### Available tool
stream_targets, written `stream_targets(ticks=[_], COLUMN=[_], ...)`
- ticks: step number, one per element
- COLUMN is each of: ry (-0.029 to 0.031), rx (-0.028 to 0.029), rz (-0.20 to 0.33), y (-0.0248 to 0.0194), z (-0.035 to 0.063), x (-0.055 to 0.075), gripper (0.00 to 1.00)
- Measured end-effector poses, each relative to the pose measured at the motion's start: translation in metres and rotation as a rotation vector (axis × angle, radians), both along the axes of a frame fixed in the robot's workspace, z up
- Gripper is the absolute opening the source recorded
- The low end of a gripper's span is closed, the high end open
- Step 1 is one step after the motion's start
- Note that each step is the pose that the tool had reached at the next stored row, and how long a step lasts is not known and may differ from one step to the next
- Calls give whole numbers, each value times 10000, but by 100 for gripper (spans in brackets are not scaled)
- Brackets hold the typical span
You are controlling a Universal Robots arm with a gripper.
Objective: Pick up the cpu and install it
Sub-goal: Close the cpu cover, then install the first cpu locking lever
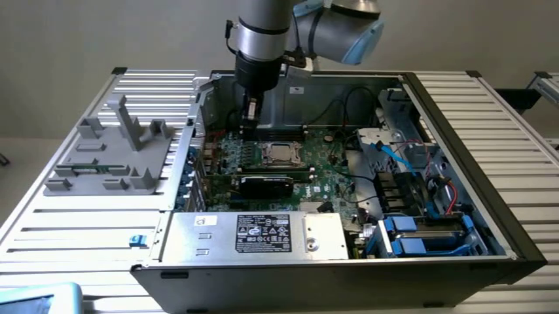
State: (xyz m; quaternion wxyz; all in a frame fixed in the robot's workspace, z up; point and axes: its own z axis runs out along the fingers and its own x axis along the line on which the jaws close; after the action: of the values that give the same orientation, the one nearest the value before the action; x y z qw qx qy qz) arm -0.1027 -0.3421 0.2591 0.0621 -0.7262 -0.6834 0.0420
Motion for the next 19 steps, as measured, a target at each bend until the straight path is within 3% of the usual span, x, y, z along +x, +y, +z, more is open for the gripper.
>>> stream_targets(ticks=[8,19], ry=[-1,3], rx=[0,1], rz=[-1,-1], y=[0,0], z=[336,355], x=[-14,-14], gripper=[12,12])
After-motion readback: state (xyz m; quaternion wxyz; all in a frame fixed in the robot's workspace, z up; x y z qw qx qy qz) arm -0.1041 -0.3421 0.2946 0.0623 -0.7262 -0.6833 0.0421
